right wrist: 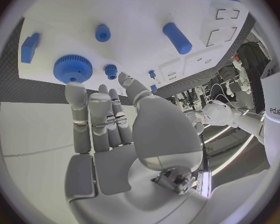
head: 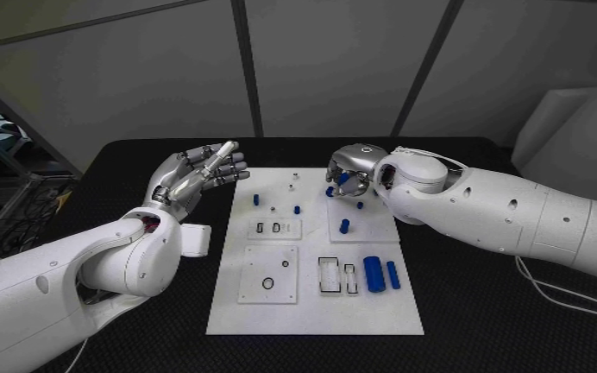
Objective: Assemble the parts on the task board
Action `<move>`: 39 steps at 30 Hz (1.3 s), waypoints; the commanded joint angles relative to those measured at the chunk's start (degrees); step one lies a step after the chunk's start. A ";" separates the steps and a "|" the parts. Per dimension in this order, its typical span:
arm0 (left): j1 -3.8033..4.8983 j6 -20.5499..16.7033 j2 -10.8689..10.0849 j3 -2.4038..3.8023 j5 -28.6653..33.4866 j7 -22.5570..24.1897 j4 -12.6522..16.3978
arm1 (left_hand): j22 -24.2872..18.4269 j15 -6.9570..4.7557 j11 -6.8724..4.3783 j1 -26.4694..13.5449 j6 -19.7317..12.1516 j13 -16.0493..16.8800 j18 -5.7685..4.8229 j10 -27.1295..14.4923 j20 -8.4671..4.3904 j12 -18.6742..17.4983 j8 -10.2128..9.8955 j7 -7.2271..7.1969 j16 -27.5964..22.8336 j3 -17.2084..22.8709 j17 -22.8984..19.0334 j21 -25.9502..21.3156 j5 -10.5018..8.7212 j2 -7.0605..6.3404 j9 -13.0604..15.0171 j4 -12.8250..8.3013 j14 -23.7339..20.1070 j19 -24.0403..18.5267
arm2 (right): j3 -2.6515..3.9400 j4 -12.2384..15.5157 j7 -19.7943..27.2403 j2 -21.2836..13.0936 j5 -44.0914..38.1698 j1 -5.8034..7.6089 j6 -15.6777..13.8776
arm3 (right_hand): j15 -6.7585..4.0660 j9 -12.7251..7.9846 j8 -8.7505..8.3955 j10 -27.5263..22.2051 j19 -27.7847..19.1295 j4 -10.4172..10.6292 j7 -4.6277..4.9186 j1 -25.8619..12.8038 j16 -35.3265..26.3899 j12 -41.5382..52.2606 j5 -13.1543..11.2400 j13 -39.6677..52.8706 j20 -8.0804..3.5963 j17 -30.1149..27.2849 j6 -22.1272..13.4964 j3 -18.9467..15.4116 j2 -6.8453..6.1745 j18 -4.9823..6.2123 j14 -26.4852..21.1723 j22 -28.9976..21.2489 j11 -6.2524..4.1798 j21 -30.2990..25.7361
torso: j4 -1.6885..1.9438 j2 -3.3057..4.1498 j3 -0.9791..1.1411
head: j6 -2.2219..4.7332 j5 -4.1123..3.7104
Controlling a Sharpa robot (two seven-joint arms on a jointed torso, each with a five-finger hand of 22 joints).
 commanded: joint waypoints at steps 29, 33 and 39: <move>0.02 1.27 0.43 0.06 -0.98 -0.28 -0.13 | -0.35 0.44 0.21 0.59 -0.65 -0.11 -0.79 0.22 0.04 -0.81 -0.77 3.75 -0.70 -0.32 -0.18 -0.53 0.02 -0.02 -0.35 -0.51 -0.23 0.38 | 0.05 -2.48 1.00 2.18 1.88 0.20 3.37 | 0.30 0.13 0.06 2.53 5.97 2.93 0.12 0.54 12.77 -0.01 -0.41 -0.18 0.14 13.41 1.44 7.45 -1.05 -3.01 2.69 13.90 -0.18 9.86 | 0.12 1.03 0.28 | -0.43 0.31; 0.01 1.26 0.43 0.06 -0.98 -0.22 -0.24 | -0.36 0.44 0.22 0.59 -0.69 -0.11 -0.79 0.21 0.04 -0.82 -0.78 3.75 -0.71 -0.33 -0.18 -0.54 0.02 -0.01 -0.36 -0.52 -0.23 0.38 | 0.05 -2.87 1.07 2.33 1.93 0.20 3.88 | 0.31 0.13 0.03 2.57 6.16 3.03 0.16 0.56 13.22 -0.06 -0.43 -0.19 0.15 13.92 1.46 7.76 -1.18 -3.07 2.72 14.34 -0.19 10.17 | 0.04 1.11 0.35 | -0.55 0.45; 0.01 1.26 0.44 0.06 -0.98 -0.23 -0.38 | -0.38 0.45 0.23 0.60 -0.79 -0.11 -0.79 0.20 0.05 -0.87 -0.84 3.76 -0.75 -0.35 -0.18 -0.57 0.02 0.01 -0.39 -0.53 -0.22 0.39 | 0.04 -3.10 1.12 2.50 1.95 0.20 4.20 | 0.27 0.14 0.03 2.91 6.39 3.30 0.18 0.72 13.94 -0.04 -0.51 -0.18 0.17 14.59 1.59 8.55 -1.33 -3.17 2.69 15.03 -0.22 10.69 | -0.06 1.22 0.38 | -0.64 0.44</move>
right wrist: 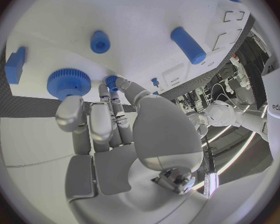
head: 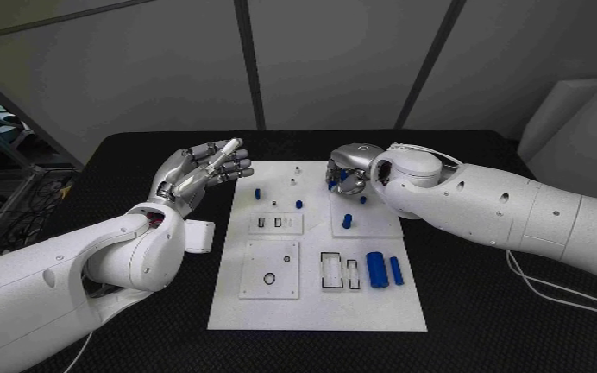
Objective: Assemble the parts on the task board
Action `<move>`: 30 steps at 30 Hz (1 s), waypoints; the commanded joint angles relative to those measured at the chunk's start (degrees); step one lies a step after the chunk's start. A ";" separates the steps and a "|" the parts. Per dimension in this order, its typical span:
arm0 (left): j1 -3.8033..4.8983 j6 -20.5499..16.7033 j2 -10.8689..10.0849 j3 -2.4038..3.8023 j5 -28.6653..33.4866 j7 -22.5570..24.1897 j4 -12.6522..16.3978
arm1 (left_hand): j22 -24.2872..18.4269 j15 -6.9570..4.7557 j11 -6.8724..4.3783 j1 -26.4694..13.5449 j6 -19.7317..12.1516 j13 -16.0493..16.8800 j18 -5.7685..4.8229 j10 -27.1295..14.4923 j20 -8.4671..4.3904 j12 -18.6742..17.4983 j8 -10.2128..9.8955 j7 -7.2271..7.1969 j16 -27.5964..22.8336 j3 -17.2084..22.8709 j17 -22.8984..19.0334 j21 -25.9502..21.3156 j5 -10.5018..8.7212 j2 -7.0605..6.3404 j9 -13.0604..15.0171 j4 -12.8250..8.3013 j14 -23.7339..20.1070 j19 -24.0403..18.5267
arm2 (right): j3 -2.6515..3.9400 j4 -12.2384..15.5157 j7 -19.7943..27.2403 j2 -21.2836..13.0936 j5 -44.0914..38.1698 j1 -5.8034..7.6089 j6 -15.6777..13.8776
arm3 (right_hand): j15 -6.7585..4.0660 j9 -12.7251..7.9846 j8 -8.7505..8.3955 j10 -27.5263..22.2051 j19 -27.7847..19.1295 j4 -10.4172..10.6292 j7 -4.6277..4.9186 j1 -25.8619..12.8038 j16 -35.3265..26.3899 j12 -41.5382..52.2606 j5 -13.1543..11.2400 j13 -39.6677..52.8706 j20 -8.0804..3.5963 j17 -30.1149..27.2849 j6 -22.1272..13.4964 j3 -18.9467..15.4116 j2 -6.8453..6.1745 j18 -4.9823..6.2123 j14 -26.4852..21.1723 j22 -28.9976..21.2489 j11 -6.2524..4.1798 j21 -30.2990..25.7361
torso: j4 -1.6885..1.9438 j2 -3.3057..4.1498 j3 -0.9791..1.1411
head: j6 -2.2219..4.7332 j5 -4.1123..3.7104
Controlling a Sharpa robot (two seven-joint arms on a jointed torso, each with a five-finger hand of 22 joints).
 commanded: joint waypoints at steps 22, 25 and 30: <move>0.06 0.93 0.06 0.05 -0.53 0.14 -0.38 | -0.12 0.26 0.25 0.59 -0.49 -0.07 -0.81 0.16 0.05 -0.46 -0.27 3.79 -0.40 -0.08 -0.08 -0.41 0.02 0.09 -0.13 -0.22 -0.01 0.40 | 0.83 2.37 1.06 -0.10 -0.27 0.10 -10.74 | -0.28 0.38 0.94 3.48 2.47 -0.57 0.28 3.37 2.75 0.50 -1.61 0.48 0.03 2.41 3.01 5.60 -0.37 -1.49 2.43 4.80 -0.30 3.44 | -0.06 0.28 0.01 | 0.82 0.14; 0.06 0.97 0.11 0.05 -0.53 0.11 -0.42 | -0.12 0.26 0.25 0.59 -0.49 -0.07 -0.81 0.16 0.05 -0.46 -0.27 3.79 -0.40 -0.08 -0.08 -0.41 0.02 0.09 -0.13 -0.22 -0.01 0.40 | 1.29 1.44 0.98 0.77 -0.50 0.11 -12.17 | -0.27 0.39 0.95 3.53 2.57 -0.59 0.30 3.46 2.82 0.49 -1.63 0.49 0.04 2.47 3.05 5.70 -0.39 -1.53 2.44 5.01 -0.29 3.56 | 0.02 0.28 0.02 | 0.89 0.14; 0.06 1.07 0.22 0.05 -0.53 0.07 -0.41 | -0.15 0.28 0.27 0.56 -0.57 -0.07 -0.81 0.14 0.06 -0.53 -0.32 3.79 -0.45 -0.15 -0.09 -0.44 0.02 0.07 -0.16 -0.22 -0.02 0.41 | 1.62 -1.01 1.51 2.89 -0.67 0.12 -14.52 | -0.26 0.40 0.98 3.66 2.80 -0.63 0.34 3.59 3.03 0.50 -1.66 0.53 0.05 2.70 3.16 5.87 -0.47 -1.61 2.46 5.46 -0.27 3.83 | 0.08 0.35 -0.02 | 1.12 0.32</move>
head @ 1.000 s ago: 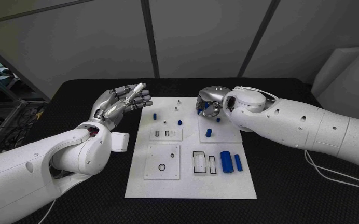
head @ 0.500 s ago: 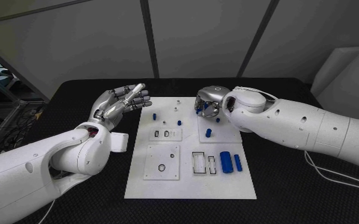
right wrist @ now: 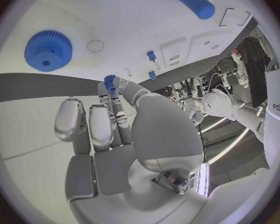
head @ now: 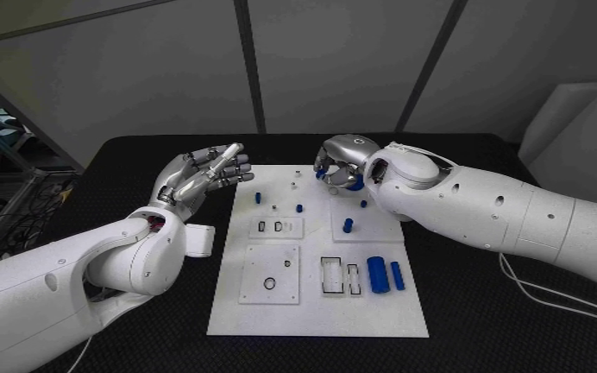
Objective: Assemble the parts on the task board
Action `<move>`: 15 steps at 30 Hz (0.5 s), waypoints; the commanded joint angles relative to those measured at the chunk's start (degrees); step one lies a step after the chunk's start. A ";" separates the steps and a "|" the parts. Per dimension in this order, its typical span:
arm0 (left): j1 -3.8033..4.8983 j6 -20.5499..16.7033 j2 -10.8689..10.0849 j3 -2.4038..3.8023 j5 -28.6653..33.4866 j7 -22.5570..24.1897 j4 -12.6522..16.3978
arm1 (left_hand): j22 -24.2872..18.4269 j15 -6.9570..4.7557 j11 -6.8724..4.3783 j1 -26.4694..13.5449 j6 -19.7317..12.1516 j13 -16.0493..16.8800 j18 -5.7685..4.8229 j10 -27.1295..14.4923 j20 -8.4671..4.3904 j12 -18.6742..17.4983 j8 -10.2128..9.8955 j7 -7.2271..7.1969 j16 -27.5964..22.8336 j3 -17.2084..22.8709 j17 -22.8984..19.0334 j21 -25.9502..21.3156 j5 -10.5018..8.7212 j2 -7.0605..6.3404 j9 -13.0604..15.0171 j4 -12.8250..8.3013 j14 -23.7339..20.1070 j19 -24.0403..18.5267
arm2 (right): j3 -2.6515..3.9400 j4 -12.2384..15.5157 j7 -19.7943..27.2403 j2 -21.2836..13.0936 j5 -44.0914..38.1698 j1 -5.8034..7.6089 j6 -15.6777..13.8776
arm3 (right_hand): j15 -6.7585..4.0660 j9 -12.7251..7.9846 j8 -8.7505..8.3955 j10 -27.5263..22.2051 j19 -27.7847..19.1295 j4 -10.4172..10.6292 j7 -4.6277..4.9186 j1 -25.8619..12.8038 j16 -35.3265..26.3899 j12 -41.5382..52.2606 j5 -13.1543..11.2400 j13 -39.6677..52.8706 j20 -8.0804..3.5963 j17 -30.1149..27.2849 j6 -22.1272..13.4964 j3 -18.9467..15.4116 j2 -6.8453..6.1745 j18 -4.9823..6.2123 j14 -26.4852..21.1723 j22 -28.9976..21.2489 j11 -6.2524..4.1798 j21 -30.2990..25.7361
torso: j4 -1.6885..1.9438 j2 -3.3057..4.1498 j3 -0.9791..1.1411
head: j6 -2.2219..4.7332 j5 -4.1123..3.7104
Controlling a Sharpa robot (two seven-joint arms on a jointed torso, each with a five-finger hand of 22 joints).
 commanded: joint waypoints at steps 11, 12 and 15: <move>0.07 1.08 0.53 0.05 -0.71 0.05 -0.05 | -0.08 0.29 0.29 0.53 -0.62 -0.08 -0.82 0.09 0.06 -0.40 -0.39 3.79 -0.29 -0.22 -0.09 -0.27 0.02 0.07 -0.08 -0.23 -0.02 0.42 | 0.24 -6.24 1.76 5.86 -0.61 0.24 -4.38 | -0.22 0.05 0.15 0.50 0.59 0.09 0.00 0.33 0.47 -0.05 -0.17 0.12 0.08 0.11 0.43 0.41 -0.16 -0.73 2.45 0.28 -0.12 0.32 | 0.34 0.26 -0.10 | 0.09 0.28; 0.07 1.09 0.55 0.05 -0.74 0.04 -0.05 | -0.08 0.29 0.29 0.53 -0.62 -0.08 -0.82 0.09 0.06 -0.40 -0.39 3.79 -0.29 -0.22 -0.09 -0.27 0.02 0.07 -0.08 -0.23 -0.02 0.42 | 0.24 -6.54 1.82 6.12 -0.60 0.25 -4.22 | -0.22 0.05 0.15 0.50 0.59 0.09 0.00 0.33 0.47 -0.05 -0.17 0.12 0.08 0.11 0.43 0.41 -0.16 -0.73 2.45 0.28 -0.12 0.32 | 0.38 0.29 -0.12 | 0.07 0.29; 0.07 1.13 0.66 0.05 -0.83 0.01 -0.08 | -0.08 0.29 0.29 0.53 -0.62 -0.08 -0.82 0.09 0.06 -0.40 -0.39 3.79 -0.29 -0.22 -0.09 -0.27 0.02 0.07 -0.08 -0.23 -0.02 0.42 | 0.24 -7.91 2.07 7.30 -0.47 0.31 -3.50 | -0.20 0.05 0.14 0.46 0.61 0.19 -0.02 0.25 0.48 -0.11 -0.24 0.11 0.10 0.08 0.44 0.44 -0.19 -0.75 2.44 0.36 -0.11 0.38 | 0.32 0.29 -0.08 | -0.05 0.41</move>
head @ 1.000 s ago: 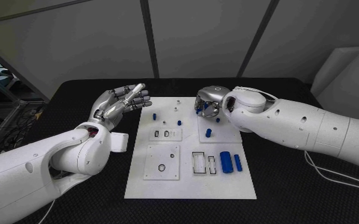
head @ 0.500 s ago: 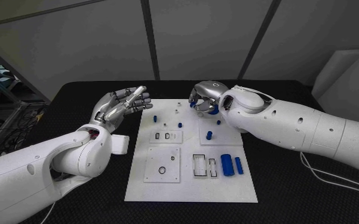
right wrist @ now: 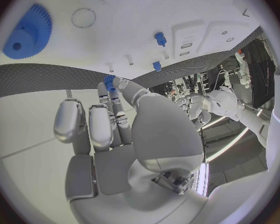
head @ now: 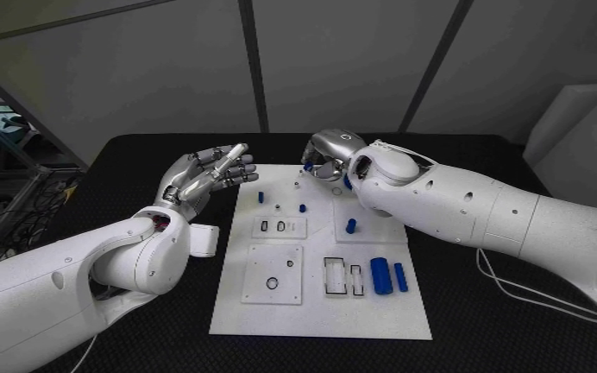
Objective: Assemble the parts on the task board
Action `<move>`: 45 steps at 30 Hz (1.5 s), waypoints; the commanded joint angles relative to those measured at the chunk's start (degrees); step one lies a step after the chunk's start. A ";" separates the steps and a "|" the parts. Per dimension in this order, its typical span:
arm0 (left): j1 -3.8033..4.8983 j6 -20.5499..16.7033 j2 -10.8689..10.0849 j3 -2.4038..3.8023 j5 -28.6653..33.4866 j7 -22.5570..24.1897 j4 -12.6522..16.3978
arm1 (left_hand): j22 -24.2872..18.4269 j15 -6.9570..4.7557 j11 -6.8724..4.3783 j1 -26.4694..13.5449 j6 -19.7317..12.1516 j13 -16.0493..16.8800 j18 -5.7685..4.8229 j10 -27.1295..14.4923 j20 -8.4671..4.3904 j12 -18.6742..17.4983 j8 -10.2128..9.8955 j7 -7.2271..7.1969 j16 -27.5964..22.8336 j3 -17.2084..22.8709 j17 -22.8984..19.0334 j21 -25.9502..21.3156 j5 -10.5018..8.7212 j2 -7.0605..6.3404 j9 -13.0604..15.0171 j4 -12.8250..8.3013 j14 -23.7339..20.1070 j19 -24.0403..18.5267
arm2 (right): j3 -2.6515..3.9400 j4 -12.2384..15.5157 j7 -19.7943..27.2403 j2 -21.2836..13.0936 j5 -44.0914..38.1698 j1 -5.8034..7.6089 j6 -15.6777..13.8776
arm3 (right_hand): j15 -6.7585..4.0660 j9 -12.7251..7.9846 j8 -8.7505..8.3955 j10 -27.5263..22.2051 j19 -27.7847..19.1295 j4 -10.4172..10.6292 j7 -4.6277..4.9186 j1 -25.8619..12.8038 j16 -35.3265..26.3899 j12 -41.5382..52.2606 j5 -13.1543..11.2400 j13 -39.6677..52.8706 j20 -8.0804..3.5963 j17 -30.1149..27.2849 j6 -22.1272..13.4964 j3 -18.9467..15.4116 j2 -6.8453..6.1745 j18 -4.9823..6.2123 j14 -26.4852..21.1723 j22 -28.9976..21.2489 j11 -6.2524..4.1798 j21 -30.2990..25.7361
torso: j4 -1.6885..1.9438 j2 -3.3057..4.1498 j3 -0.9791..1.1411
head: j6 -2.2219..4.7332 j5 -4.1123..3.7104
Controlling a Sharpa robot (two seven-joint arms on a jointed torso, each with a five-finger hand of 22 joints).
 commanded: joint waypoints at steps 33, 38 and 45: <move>0.10 1.45 0.52 0.07 -1.87 -0.18 0.04 | -0.44 0.47 0.39 0.51 -0.66 -0.07 -0.92 -0.14 0.13 -1.03 -0.84 3.79 -1.03 -0.66 -0.13 -0.74 0.02 0.20 -0.27 -0.35 -0.46 0.31 | 0.01 -6.83 1.21 4.96 -0.10 0.27 4.15 | -0.04 -0.07 -0.32 -0.31 0.18 0.83 0.03 -0.14 0.44 -0.49 -0.16 -0.06 0.04 -0.06 -0.14 0.66 -0.42 -0.75 2.28 0.20 0.05 0.54 | 0.03 0.31 0.02 | -0.90 0.90; 0.11 1.59 0.57 0.08 -1.87 -0.33 0.00 | -0.57 0.54 0.46 0.50 -1.16 -0.08 -0.96 -0.26 0.16 -1.28 -1.08 3.84 -1.30 -0.82 -0.14 -0.93 0.02 0.25 -0.35 -0.38 -0.61 0.24 | 0.01 -7.91 1.34 5.67 -0.10 0.27 4.11 | 0.09 -0.14 -0.57 -0.95 0.08 1.03 0.09 -0.27 0.64 -0.72 -0.21 -0.16 0.14 0.17 -0.56 0.83 -0.69 -0.74 2.24 0.25 0.20 0.59 | 0.01 0.35 0.08 | -1.09 1.05; 0.11 1.79 0.57 0.08 -1.87 -0.47 -0.02 | -0.66 0.58 0.50 0.49 -1.34 -0.08 -0.98 -0.36 0.18 -1.44 -1.22 3.86 -1.48 -0.93 -0.14 -1.05 0.02 0.28 -0.39 -0.40 -0.72 0.20 | 0.00 -8.84 1.61 6.44 -0.10 0.27 4.37 | 0.27 -0.19 -0.81 -1.90 -0.23 1.31 0.14 -0.43 0.62 -0.85 -0.28 -0.32 0.31 -0.03 -1.03 1.08 -1.02 -0.69 2.09 0.05 0.41 0.53 | -0.08 0.43 0.09 | -1.15 1.18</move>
